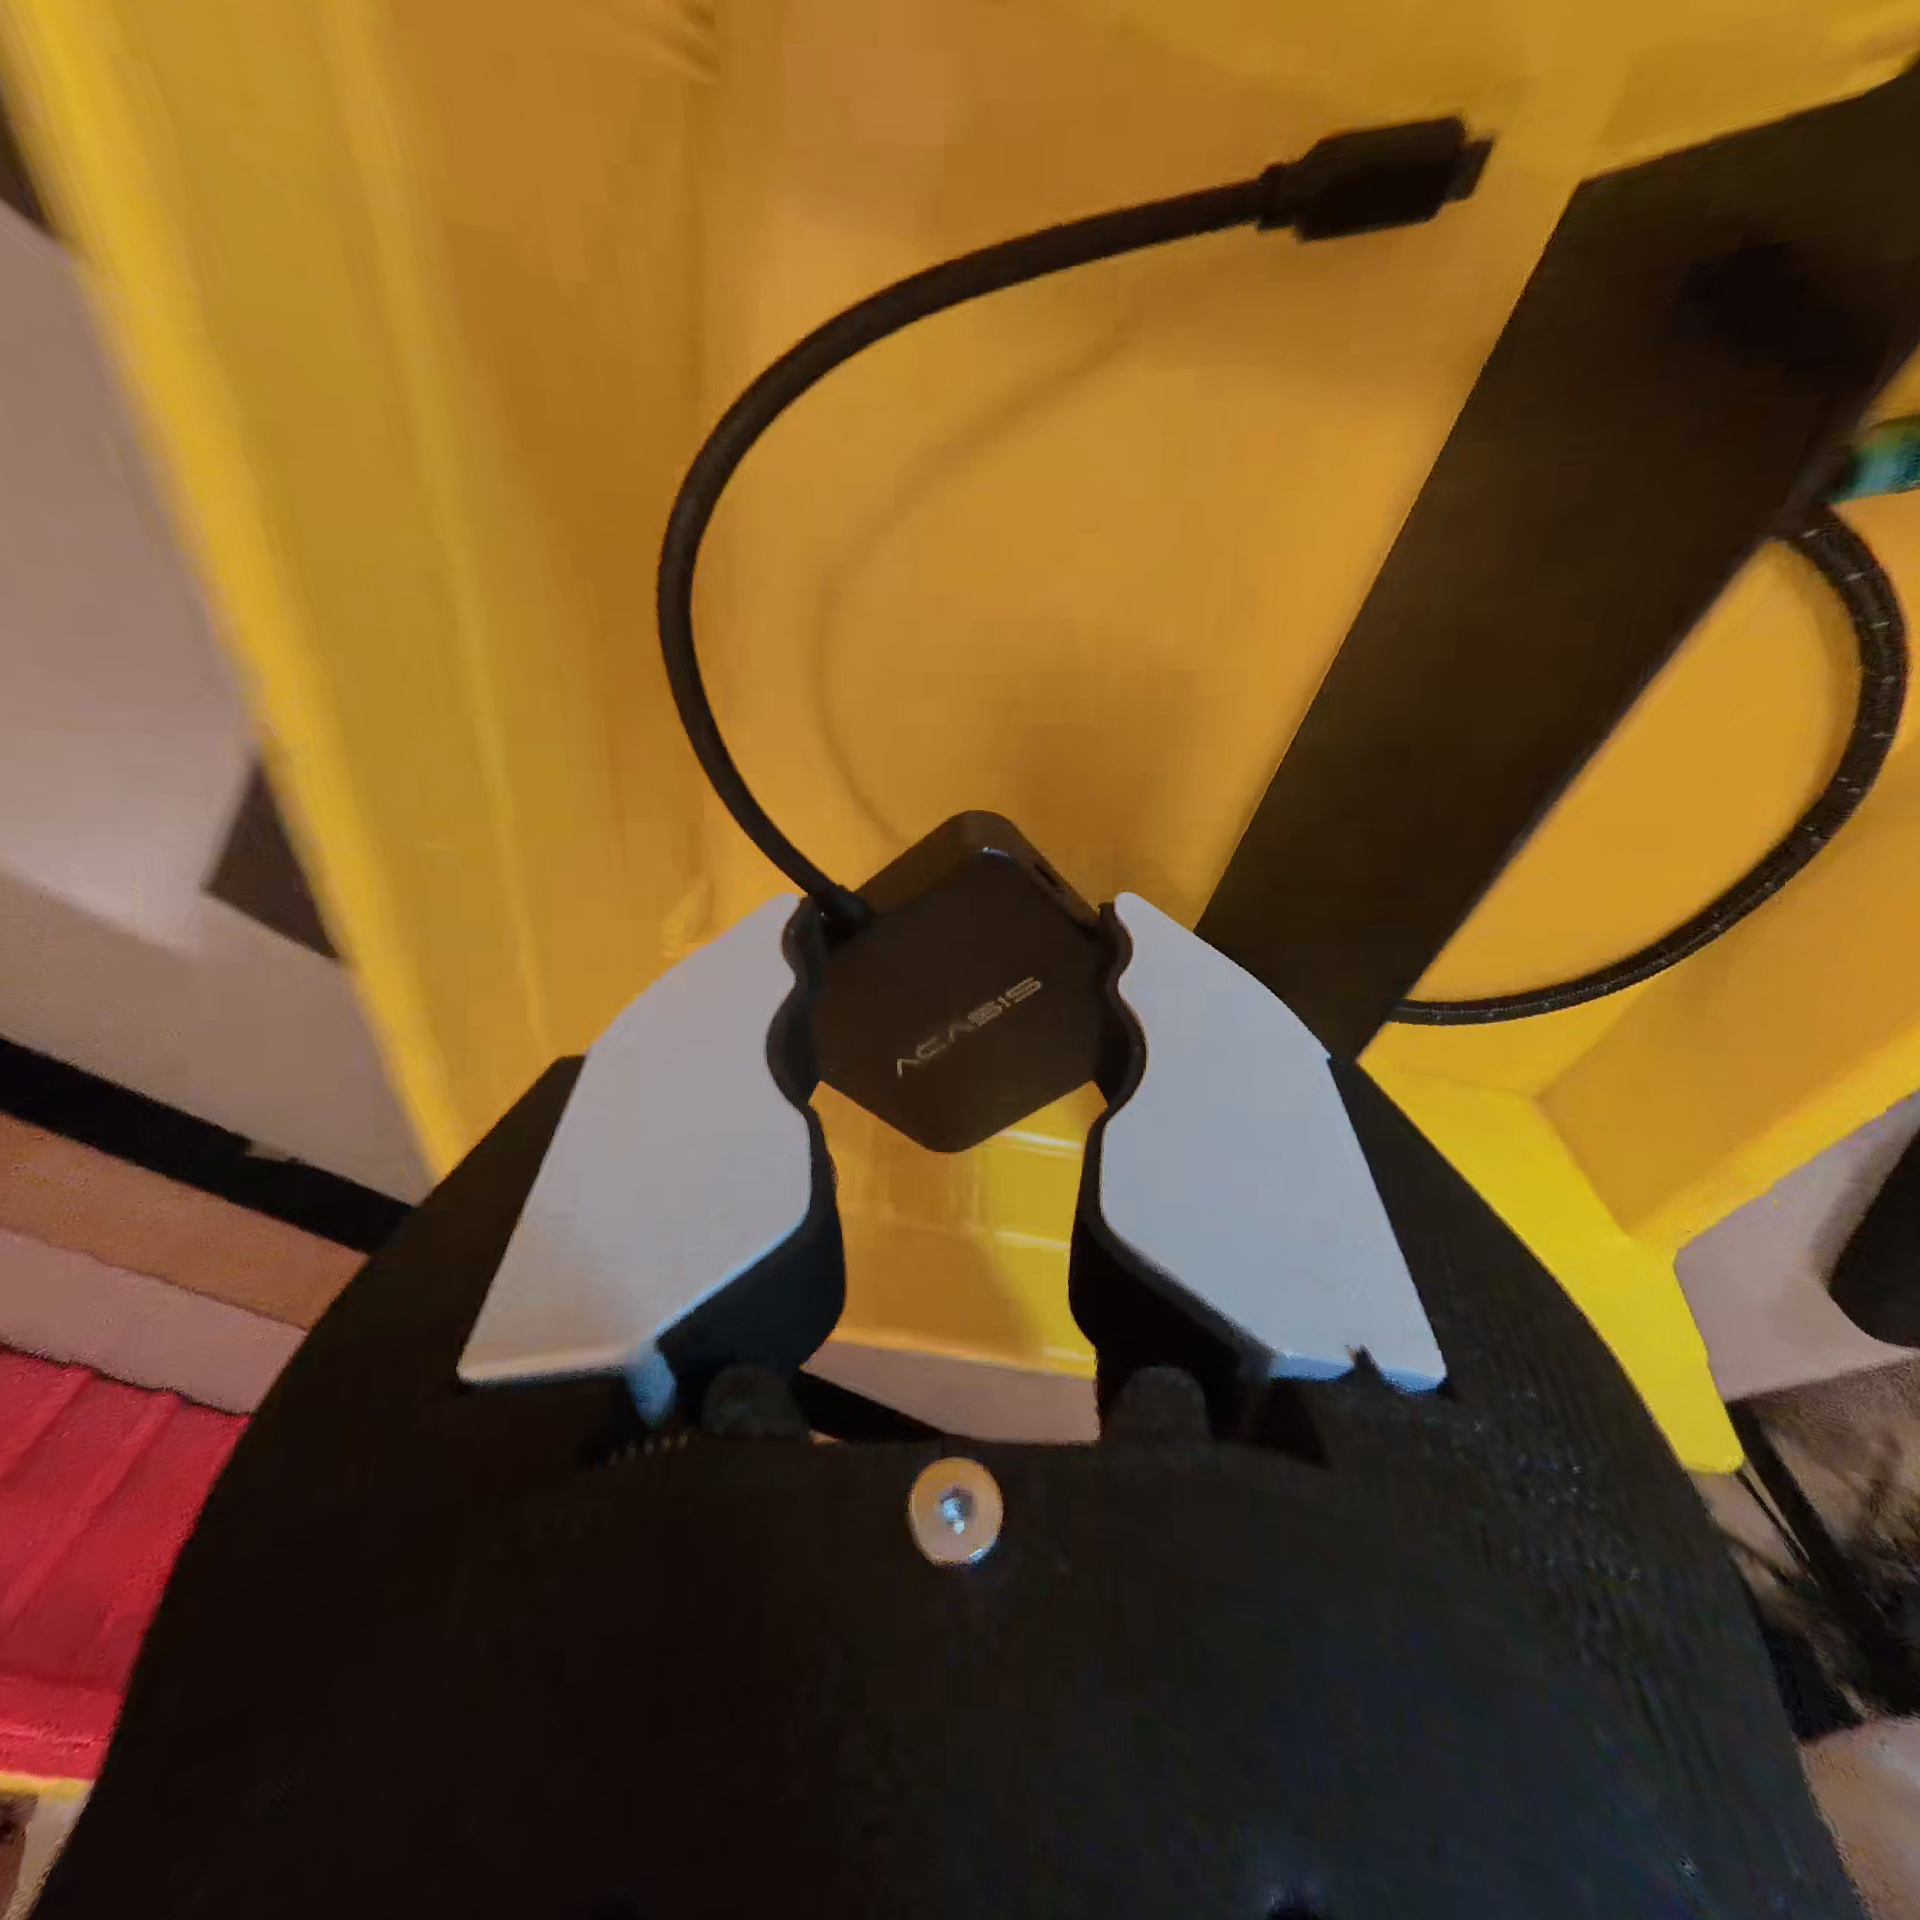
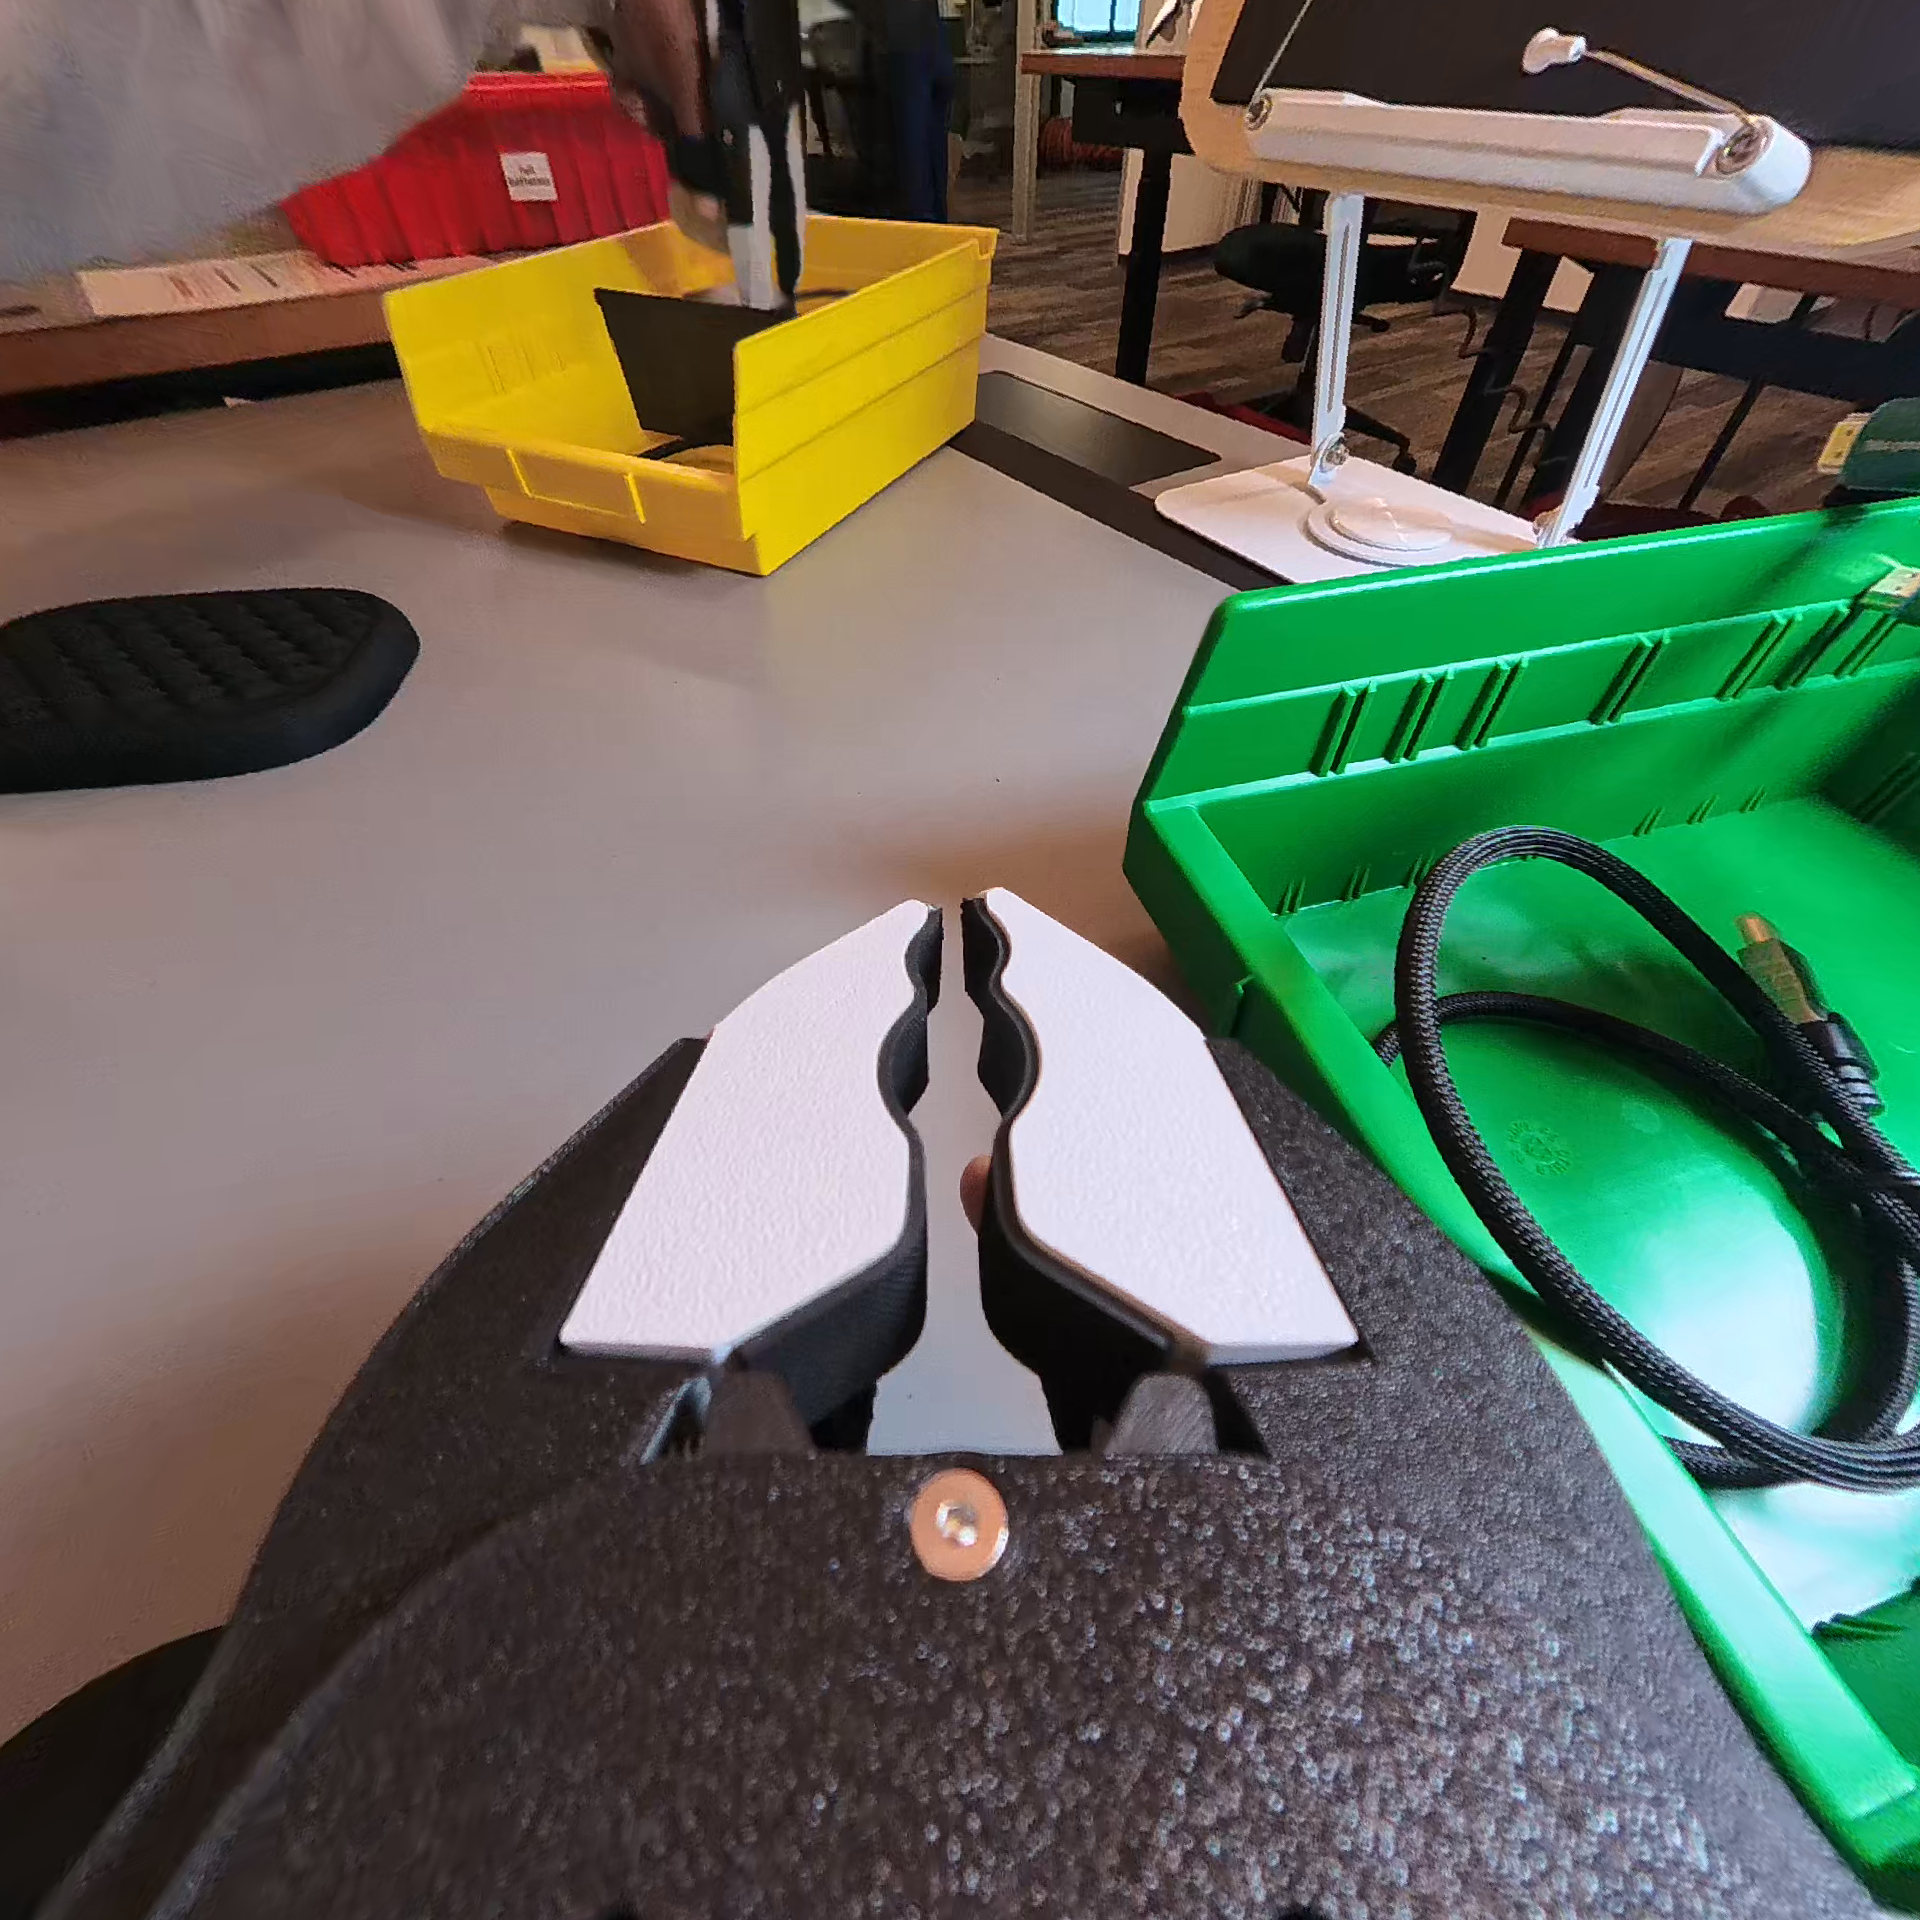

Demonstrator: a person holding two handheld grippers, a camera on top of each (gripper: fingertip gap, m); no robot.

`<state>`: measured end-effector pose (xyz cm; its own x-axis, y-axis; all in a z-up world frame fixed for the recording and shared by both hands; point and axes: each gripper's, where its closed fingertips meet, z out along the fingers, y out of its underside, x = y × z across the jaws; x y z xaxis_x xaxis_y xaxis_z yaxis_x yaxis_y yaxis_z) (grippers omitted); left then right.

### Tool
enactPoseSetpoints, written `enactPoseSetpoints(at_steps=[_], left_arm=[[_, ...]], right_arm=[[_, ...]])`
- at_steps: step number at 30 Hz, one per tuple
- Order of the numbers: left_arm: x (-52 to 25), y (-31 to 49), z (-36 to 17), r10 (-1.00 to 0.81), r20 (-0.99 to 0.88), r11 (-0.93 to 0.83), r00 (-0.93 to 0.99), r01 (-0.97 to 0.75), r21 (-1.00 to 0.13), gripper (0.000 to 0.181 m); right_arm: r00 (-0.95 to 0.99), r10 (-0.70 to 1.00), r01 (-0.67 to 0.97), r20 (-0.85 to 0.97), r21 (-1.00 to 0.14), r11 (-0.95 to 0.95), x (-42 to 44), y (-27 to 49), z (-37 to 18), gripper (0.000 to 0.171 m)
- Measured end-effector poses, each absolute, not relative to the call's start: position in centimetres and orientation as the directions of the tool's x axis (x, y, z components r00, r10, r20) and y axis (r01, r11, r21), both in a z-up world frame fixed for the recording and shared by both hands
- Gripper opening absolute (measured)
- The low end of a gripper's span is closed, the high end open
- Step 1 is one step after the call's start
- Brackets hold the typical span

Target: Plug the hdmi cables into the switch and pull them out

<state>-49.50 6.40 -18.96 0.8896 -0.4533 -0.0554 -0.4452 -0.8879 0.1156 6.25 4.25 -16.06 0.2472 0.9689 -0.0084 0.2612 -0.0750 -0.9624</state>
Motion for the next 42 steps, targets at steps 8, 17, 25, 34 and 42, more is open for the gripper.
enactPoseSetpoints(at_steps=[8,17,25,34,42], left_arm=[[-46.5,9.0,-9.6,-0.486,-0.166,-0.79,0.858,-0.512,-0.338,0.044],[-40.3,6.3,-6.2,-0.568,-0.167,-0.601,0.806,-0.544,-0.586,0.043],[-25.3,2.2,-3.9,-0.75,-0.035,-0.265,0.661,-0.348,-0.899,0.043],[-7.1,-0.7,-4.9,-0.789,0.348,-0.292,0.506,0.189,-0.938,0.043],[-8.9,-0.1,-7.0,-0.721,0.279,-0.214,0.634,0.178,-0.96,0.052]], right_arm=[[0.221,0.975,0.261,0.003,-0.964,-0.056,5.8,3.5,-15.9,0.004],[0.182,0.983,0.266,0.039,-0.964,-0.011,4.8,1.8,-15.5,0.004],[0.142,0.989,0.23,0.042,-0.973,0.008,-0.8,-0.9,-13.7,0.038],[0.315,0.917,0.135,0.243,-0.968,0.21,-7.9,-1.2,-10.1,0.057],[0.16,0.98,0.041,-0.116,-0.991,-0.124,-5.1,0.1,-10.2,0.014]])
